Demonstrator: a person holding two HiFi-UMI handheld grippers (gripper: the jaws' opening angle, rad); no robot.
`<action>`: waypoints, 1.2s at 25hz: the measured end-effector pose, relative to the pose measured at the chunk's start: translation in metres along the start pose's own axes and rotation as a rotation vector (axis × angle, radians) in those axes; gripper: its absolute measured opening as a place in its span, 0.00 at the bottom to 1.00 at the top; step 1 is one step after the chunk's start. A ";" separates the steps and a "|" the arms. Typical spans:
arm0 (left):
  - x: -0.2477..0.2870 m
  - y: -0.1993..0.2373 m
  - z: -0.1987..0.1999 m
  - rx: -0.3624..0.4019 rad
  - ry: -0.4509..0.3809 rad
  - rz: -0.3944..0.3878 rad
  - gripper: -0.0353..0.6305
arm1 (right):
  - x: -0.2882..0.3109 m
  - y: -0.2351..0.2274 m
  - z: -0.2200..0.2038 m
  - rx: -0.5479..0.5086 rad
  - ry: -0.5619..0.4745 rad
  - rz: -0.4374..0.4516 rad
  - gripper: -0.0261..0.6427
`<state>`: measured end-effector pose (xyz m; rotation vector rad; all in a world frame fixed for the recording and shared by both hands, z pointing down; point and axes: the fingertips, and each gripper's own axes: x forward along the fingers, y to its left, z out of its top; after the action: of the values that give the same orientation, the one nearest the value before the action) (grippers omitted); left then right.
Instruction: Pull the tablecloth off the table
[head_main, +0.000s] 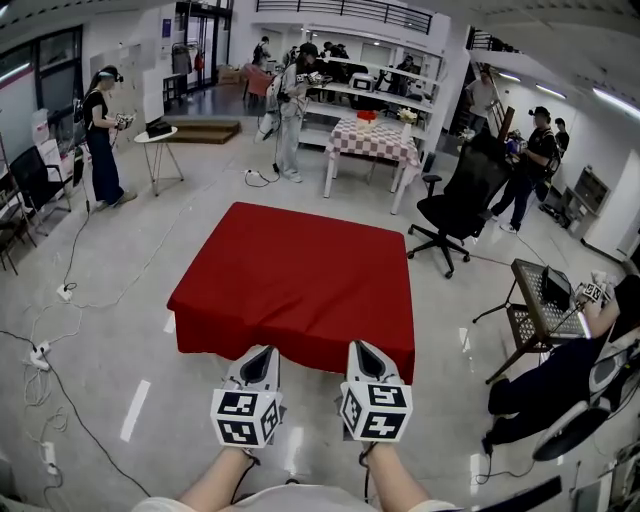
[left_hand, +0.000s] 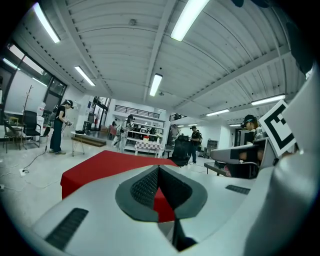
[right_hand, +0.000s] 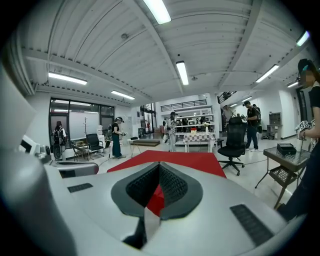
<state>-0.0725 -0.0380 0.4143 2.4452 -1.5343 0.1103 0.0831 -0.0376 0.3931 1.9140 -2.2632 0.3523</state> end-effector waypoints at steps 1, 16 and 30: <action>0.007 -0.001 0.001 0.000 0.002 0.006 0.08 | 0.006 -0.006 0.002 0.000 0.004 0.004 0.08; 0.020 0.021 -0.019 0.021 0.079 0.067 0.08 | 0.043 -0.016 -0.025 0.092 0.063 0.036 0.08; 0.086 0.059 -0.016 -0.025 0.068 0.050 0.08 | 0.108 -0.034 -0.011 0.061 0.072 -0.008 0.08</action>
<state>-0.0858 -0.1336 0.4572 2.3597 -1.5579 0.1803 0.0983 -0.1419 0.4357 1.9062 -2.2236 0.4857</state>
